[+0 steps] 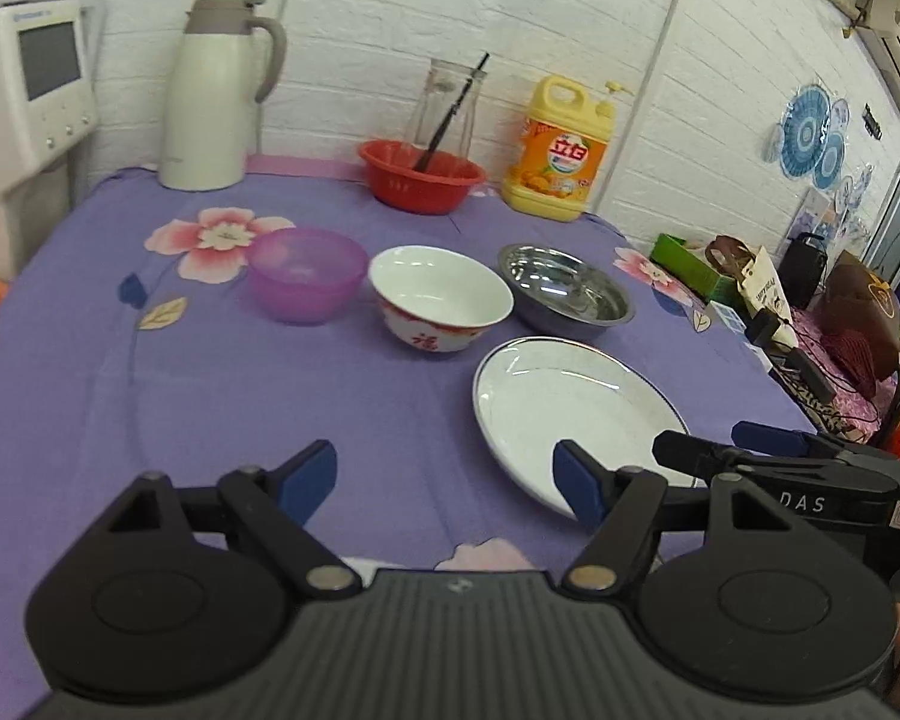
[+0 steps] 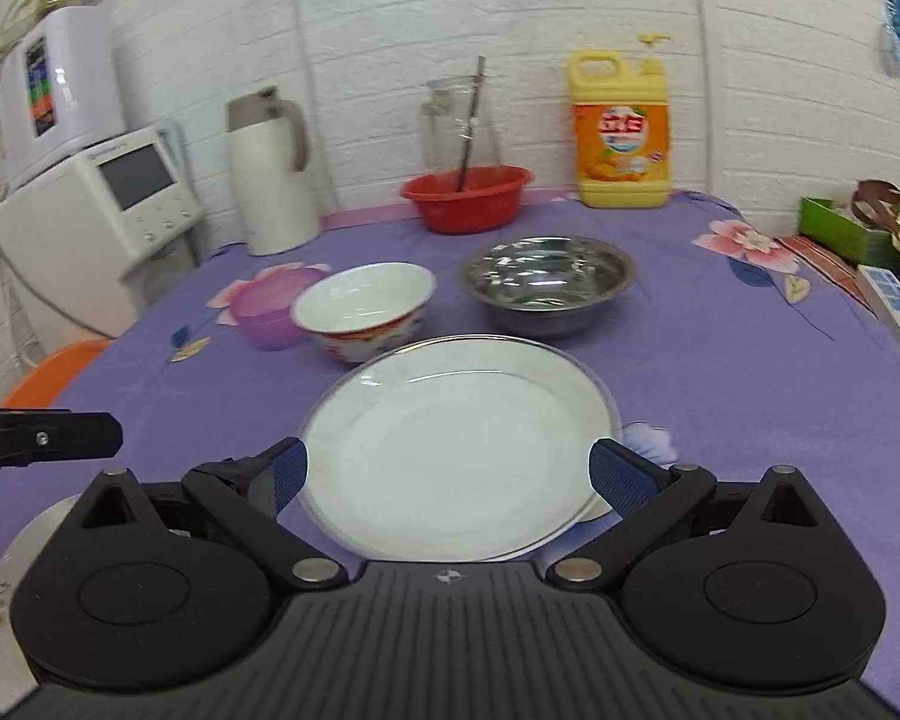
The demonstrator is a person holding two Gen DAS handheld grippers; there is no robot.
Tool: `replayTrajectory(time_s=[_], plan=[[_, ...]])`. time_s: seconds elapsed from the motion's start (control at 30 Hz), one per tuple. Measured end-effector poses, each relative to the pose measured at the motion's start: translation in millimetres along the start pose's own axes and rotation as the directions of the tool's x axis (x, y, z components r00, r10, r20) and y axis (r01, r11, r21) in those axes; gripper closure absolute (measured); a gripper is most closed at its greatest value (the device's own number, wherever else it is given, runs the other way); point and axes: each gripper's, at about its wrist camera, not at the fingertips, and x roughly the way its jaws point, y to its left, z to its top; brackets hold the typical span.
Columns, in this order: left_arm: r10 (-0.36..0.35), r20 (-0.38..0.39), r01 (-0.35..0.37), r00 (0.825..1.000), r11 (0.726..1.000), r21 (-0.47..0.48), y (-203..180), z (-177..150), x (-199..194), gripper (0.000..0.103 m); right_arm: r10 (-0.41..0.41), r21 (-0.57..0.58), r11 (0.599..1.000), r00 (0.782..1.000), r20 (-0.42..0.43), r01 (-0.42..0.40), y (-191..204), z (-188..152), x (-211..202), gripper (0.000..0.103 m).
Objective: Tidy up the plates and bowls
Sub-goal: 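Grasp the blue-rimmed white deep plate rim with the left tool, then carry the deep plate onto the floral plate and open the left tool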
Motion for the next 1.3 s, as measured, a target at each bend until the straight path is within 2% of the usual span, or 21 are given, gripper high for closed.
replayTrajectory(time_s=[0.13, 0.23, 0.47, 0.57, 0.8, 0.97, 1.17, 1.3], plan=[[-0.026, -0.091, 0.025, 0.995, 1.0, -0.005, -17.9, 15.1, 63.9, 0.031, -0.039, 0.018, 0.999, 0.996, -0.077, 0.041, -27.4, 3.2, 34.9, 0.0], [0.001, -0.126, 0.002, 0.992, 1.0, 0.023, -27.5, 22.8, 97.2, 0.031, -0.039, -0.004, 0.999, 0.992, -0.118, 0.039, -31.9, 2.6, 54.2, 0.0], [0.05, -0.177, -0.041, 0.983, 0.998, 0.054, -37.0, 23.3, 137.6, 0.032, 0.011, 0.001, 1.0, 0.99, -0.14, -0.01, -33.7, -1.1, 74.4, 0.0], [0.054, -0.181, -0.044, 0.982, 0.997, 0.059, -40.1, 21.4, 147.1, 0.033, 0.002, -0.017, 1.0, 0.991, -0.134, -0.004, -29.9, -1.8, 75.8, 0.0], [0.067, -0.199, -0.033, 0.978, 0.986, 0.166, -57.2, 19.0, 151.4, 0.036, -0.03, -0.085, 0.996, 0.991, -0.132, 0.019, -15.4, -5.4, 81.7, 0.0], [0.061, -0.213, -0.028, 0.975, 0.987, 0.156, -55.6, 19.8, 146.0, 0.039, -0.042, -0.05, 0.998, 0.987, -0.155, 0.035, -12.0, -1.5, 81.3, 0.0], [0.039, -0.156, -0.019, 0.987, 0.992, 0.125, -53.1, 25.9, 107.5, 0.039, -0.041, -0.05, 0.998, 0.995, -0.088, 0.037, 6.2, -0.3, 51.1, 0.0], [0.051, -0.114, -0.039, 0.992, 0.994, 0.102, -43.5, 24.2, 68.2, 0.039, 0.001, -0.052, 0.999, 0.999, -0.051, -0.004, 25.1, 4.4, 26.2, 0.0]])
